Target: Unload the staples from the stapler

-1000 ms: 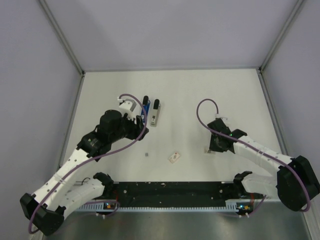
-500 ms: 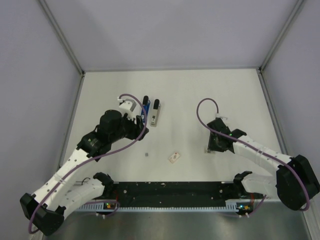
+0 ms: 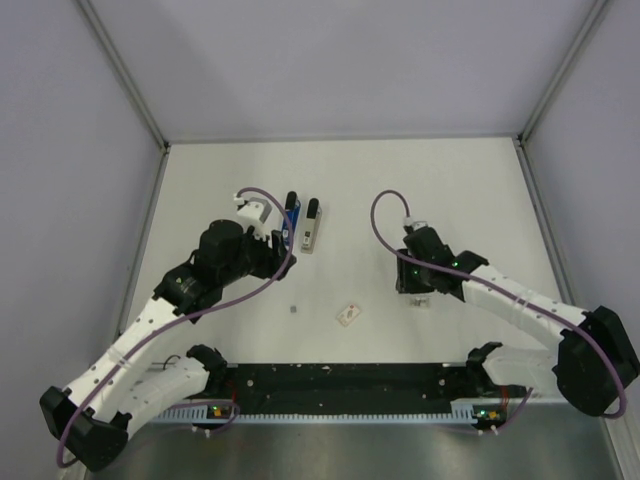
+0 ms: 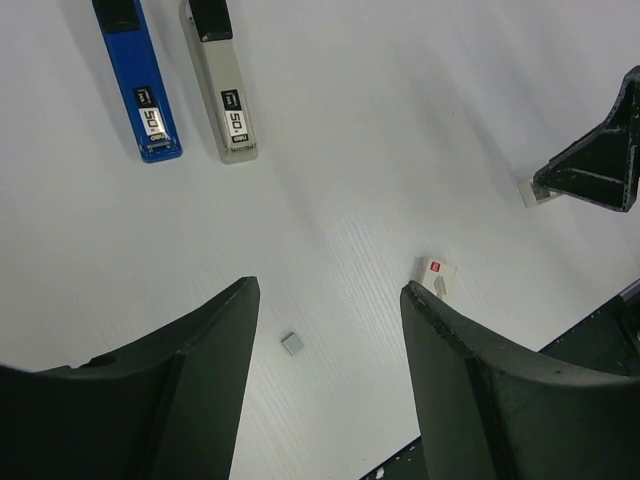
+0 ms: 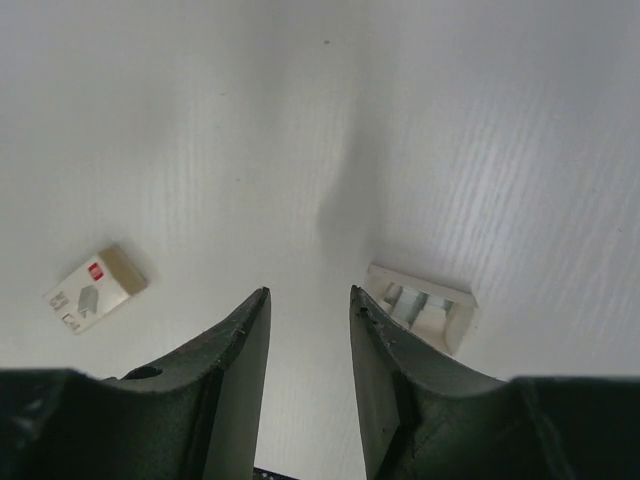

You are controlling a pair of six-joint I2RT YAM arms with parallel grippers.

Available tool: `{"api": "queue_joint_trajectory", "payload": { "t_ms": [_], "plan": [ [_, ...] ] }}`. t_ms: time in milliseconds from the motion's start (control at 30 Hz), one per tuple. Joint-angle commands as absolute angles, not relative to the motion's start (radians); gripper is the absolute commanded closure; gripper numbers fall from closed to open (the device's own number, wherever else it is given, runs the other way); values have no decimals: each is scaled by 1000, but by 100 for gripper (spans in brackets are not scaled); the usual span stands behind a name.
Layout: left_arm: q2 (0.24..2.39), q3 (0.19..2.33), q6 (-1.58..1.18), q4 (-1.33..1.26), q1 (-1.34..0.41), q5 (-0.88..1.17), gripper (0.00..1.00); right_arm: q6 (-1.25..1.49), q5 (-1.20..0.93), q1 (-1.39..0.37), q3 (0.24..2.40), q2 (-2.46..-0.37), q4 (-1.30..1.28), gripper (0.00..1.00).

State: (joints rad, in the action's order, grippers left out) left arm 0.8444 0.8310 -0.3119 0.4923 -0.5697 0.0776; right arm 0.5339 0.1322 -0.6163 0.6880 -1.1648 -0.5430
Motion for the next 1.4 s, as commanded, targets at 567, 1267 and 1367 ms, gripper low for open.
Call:
{"api": "queue_joint_trajectory", "payload": {
  "t_ms": [567,1267,1367],
  "plan": [
    [654,818,-290,488,-565,-198,35,255,-163,-848,1072,-1614,-336,56],
    [338,759,-305,431,-565,-296,35,583,-9,-1072,1400,-1916,-403,54],
    [316,753,-310,426,-564,-287,36,610,40,-1098,1427,-1945,-429,54]
  ]
}}
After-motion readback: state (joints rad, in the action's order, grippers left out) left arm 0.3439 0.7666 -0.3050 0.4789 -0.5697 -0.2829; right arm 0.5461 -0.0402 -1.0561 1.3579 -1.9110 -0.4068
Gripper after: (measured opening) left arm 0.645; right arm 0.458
